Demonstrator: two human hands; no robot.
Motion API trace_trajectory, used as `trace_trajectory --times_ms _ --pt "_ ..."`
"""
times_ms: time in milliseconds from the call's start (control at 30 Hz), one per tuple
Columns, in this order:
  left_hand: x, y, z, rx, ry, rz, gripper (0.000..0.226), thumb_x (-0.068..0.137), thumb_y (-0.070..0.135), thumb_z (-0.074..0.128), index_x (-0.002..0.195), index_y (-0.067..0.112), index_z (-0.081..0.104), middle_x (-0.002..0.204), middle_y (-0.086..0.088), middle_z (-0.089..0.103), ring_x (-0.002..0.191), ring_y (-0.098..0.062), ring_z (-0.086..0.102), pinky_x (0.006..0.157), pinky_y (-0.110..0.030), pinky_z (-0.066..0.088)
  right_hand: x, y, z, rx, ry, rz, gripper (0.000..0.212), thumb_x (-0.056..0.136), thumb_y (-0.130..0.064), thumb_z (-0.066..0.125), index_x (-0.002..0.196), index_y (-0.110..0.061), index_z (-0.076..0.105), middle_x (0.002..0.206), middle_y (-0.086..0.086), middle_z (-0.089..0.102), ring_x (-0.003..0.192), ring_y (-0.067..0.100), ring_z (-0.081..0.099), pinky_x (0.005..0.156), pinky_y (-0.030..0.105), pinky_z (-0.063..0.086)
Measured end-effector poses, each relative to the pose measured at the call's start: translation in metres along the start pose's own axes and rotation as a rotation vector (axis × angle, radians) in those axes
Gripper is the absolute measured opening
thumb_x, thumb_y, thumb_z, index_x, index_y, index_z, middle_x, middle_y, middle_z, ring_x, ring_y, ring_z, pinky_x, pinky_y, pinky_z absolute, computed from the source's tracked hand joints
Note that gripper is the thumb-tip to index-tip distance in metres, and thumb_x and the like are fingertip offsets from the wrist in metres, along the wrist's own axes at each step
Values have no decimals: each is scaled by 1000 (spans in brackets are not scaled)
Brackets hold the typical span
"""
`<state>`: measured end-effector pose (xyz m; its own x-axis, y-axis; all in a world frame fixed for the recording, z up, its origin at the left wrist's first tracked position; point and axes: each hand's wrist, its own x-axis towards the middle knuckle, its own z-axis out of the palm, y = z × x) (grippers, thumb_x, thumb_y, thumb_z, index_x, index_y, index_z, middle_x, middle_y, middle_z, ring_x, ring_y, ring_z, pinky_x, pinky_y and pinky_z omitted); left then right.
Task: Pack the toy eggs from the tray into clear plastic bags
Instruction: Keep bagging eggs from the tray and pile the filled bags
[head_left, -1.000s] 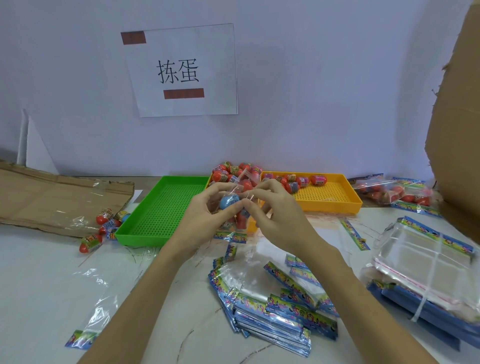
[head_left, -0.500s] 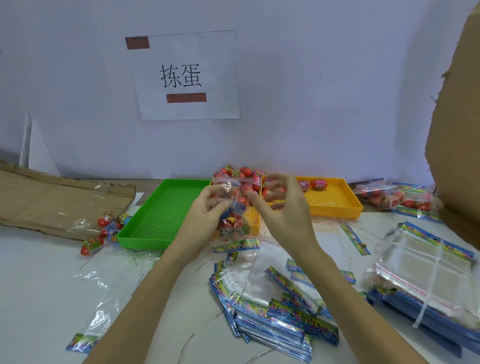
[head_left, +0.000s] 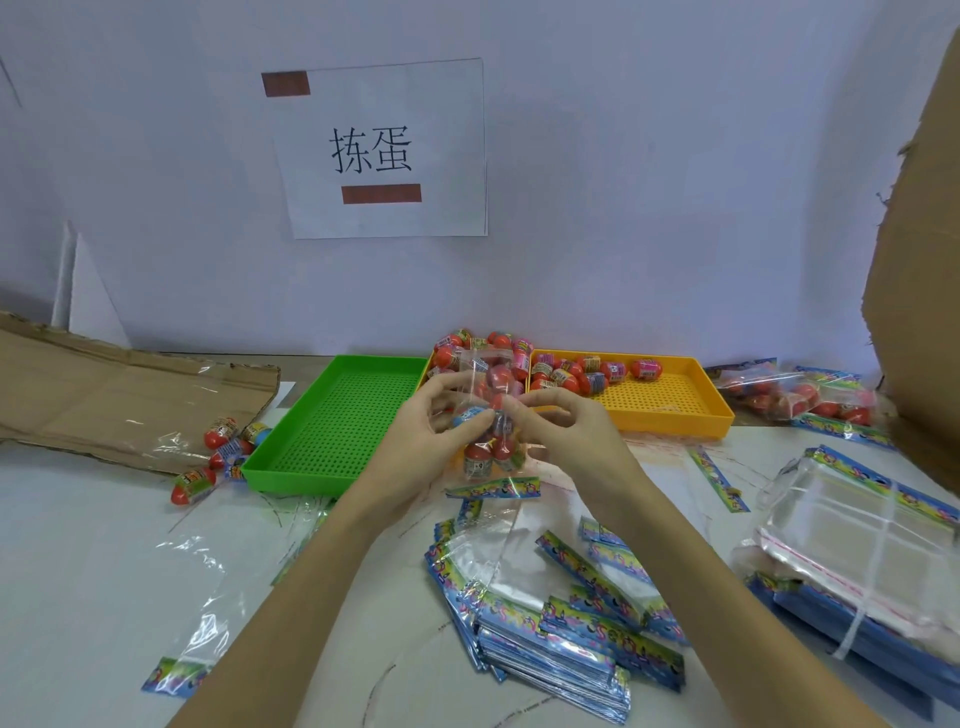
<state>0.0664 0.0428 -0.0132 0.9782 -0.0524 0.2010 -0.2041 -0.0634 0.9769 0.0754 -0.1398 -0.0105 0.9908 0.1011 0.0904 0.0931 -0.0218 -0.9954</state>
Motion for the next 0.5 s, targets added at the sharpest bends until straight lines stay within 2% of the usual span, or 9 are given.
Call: trace_trajectory --times_ms 67,167,233,300,367,433,500 --pt "-1 1 1 -9 -21 4 44 95 8 75 135 17 63 123 -14 73 112 -27 73 98 -38 60 -1 -1 0 16 -9 -3 26 86 -44 79 103 -25 74 108 4 74 97 21 73 87 36 61" --pt "0 2 3 -99 -58 -16 42 97 -3 68 136 13 62 112 -17 70 107 -31 70 100 -49 58 -2 -3 -2 65 -13 -31 19 88 -39 78 99 -24 76 94 8 76 86 20 73 80 33 62" --pt "1 0 5 -142 -62 -40 43 98 -10 61 135 12 62 105 -16 68 105 -32 67 102 -53 54 -2 -3 -3 110 -18 -25 18 89 -34 78 97 -18 76 93 12 77 84 23 73 79 35 62" --pt "1 -2 6 -70 -41 -26 44 98 -13 58 134 13 62 104 -15 69 101 -28 67 98 -47 56 -3 0 0 107 -12 -26 19 90 -30 79 95 -13 74 97 16 76 90 28 72 84 44 61" --pt "0 -4 6 28 -17 11 45 97 -11 58 131 17 62 107 -14 73 97 -25 70 90 -35 59 -4 3 5 66 1 -42 17 91 -25 79 90 -11 70 89 13 74 87 27 70 84 45 59" --pt "1 -4 4 30 -5 18 41 97 -7 62 127 22 63 108 -8 77 99 -21 74 87 -30 61 -5 5 9 41 -3 -60 17 92 -22 78 85 -13 66 77 2 69 77 16 66 75 36 59" --pt "3 -2 0 -56 14 -11 29 99 3 67 121 21 68 104 2 79 101 -13 75 84 -26 60 -5 4 10 38 -12 -55 16 92 -24 78 88 -13 67 73 -3 67 68 10 62 66 25 55"
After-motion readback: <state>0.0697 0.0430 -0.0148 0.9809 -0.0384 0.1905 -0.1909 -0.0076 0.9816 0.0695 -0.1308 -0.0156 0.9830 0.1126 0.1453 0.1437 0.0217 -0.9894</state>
